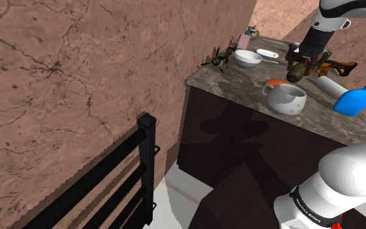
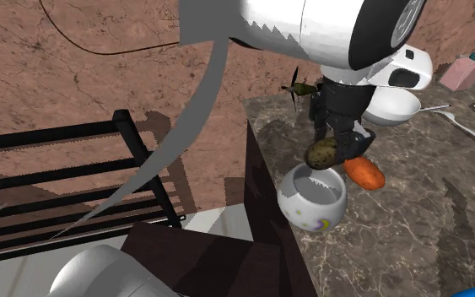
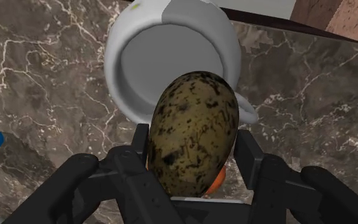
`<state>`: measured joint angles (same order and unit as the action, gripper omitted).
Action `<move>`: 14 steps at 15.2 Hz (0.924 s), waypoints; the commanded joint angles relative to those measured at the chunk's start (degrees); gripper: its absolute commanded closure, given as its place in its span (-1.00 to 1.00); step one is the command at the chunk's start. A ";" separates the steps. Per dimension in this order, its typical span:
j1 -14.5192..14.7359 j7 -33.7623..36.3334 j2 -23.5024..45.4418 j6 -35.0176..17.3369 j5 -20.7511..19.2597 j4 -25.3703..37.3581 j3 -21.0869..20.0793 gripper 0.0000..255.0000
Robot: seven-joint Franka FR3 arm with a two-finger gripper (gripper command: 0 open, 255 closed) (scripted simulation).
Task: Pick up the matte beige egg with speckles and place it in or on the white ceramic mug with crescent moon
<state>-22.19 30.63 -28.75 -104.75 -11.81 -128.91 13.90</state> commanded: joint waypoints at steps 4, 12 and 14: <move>-0.20 0.34 -0.12 -3.90 -0.43 -3.99 0.40 1.00; -0.34 0.73 0.36 -8.13 -0.86 -7.76 0.88 1.00; -0.33 0.73 0.36 -8.13 -0.87 -7.76 0.89 1.00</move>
<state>-22.58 31.36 -28.53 -112.95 -12.73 -136.54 14.81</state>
